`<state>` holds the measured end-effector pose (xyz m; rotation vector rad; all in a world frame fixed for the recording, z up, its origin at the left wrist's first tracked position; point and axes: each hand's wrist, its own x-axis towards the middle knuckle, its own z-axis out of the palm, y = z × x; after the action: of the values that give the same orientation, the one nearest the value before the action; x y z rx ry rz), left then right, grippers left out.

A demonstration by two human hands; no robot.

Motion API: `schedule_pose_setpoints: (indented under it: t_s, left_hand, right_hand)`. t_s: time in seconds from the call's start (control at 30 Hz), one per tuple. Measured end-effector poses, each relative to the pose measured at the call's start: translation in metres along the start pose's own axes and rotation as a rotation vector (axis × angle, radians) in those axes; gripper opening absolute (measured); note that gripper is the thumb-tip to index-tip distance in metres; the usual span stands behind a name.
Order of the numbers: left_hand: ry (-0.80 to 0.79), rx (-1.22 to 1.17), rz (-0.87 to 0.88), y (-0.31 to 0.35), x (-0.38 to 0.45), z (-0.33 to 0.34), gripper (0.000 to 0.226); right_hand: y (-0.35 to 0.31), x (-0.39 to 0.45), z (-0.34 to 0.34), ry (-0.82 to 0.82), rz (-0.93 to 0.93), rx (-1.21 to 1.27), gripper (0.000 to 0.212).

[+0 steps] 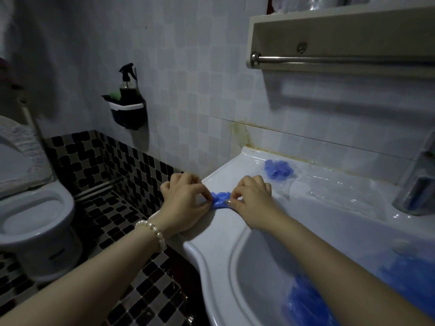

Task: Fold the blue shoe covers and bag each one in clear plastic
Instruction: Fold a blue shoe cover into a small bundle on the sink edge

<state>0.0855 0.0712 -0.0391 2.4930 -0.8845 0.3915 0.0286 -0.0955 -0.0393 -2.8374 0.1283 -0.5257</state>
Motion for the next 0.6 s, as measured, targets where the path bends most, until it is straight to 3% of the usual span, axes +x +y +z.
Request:
schedule_pose_setpoints:
  t_s: [0.13, 0.23, 0.3, 0.37, 0.47, 0.6]
  left_hand:
    - [-0.027, -0.02, 0.023, -0.001, -0.001, 0.001, 0.022]
    - [-0.05, 0.034, 0.04, -0.001, 0.001, 0.004, 0.025]
    - [-0.078, 0.094, 0.049, 0.002, 0.001, 0.006, 0.029]
    - [-0.118, 0.139, 0.034, 0.003, 0.002, 0.006, 0.032]
    - [-0.151, 0.1, -0.056, 0.002, 0.005, 0.005, 0.026]
    - [0.011, 0.017, -0.075, -0.002, 0.003, 0.004, 0.016]
  right_hand:
    - [-0.005, 0.002, 0.004, -0.027, 0.083, -0.132, 0.036]
    - [-0.007, -0.004, 0.006, 0.112, 0.109, -0.141, 0.03]
    - [-0.007, -0.009, 0.007, 0.282, 0.032, -0.039, 0.018]
    - [-0.004, -0.011, 0.01, 0.339, -0.126, 0.004, 0.019]
    - [0.001, -0.015, 0.009, 0.239, -0.218, -0.009, 0.025]
    - [0.001, -0.008, 0.003, 0.145, -0.139, -0.024, 0.027]
